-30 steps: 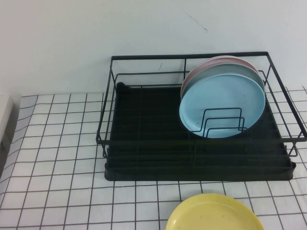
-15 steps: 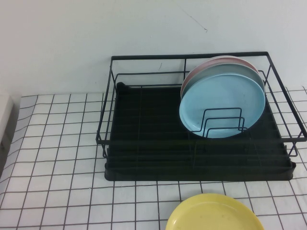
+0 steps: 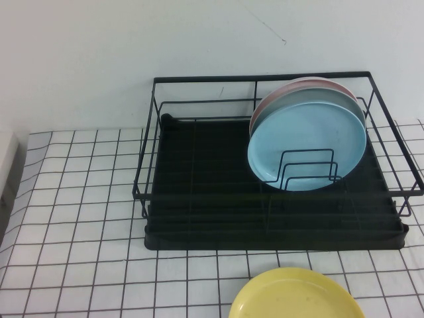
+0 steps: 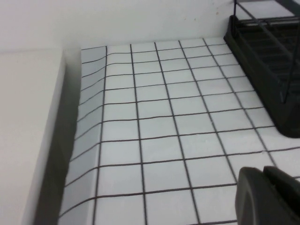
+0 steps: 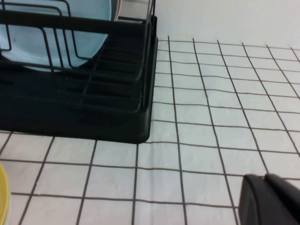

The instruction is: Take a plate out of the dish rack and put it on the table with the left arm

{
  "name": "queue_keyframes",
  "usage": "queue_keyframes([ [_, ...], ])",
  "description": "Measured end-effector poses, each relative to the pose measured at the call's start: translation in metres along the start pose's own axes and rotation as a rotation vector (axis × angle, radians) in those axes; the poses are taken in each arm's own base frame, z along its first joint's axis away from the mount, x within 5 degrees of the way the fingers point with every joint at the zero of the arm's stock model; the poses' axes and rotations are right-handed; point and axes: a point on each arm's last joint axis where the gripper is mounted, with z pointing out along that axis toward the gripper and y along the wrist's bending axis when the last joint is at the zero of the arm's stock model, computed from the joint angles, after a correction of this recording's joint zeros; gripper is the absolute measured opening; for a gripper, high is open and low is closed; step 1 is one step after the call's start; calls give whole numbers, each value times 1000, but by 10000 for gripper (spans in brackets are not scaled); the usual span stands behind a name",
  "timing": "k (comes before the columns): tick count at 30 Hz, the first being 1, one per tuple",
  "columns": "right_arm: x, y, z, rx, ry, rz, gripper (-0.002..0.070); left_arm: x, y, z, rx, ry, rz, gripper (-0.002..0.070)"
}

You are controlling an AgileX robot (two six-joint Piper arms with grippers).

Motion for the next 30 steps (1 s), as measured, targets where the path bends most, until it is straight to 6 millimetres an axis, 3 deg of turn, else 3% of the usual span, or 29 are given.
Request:
queue_keyframes([
  [4,0,0,0,0,0,0,-1,-1,-5,0,56,-16,-161,-3],
  [12,0,0,0,0,0,0,-1,-13,-15,-2,216,-94,-688,-3],
  [15,0,0,0,0,0,0,-1,-17,-14,-2,223,-128,-771,-3],
  [23,0,0,0,0,0,0,-1,-19,-18,-5,263,-107,-763,-3],
  [25,0,0,0,0,0,0,-1,-29,-24,-9,313,-71,-713,-3],
  [30,0,0,0,0,0,0,-1,-77,-39,-13,428,64,-502,-3],
])
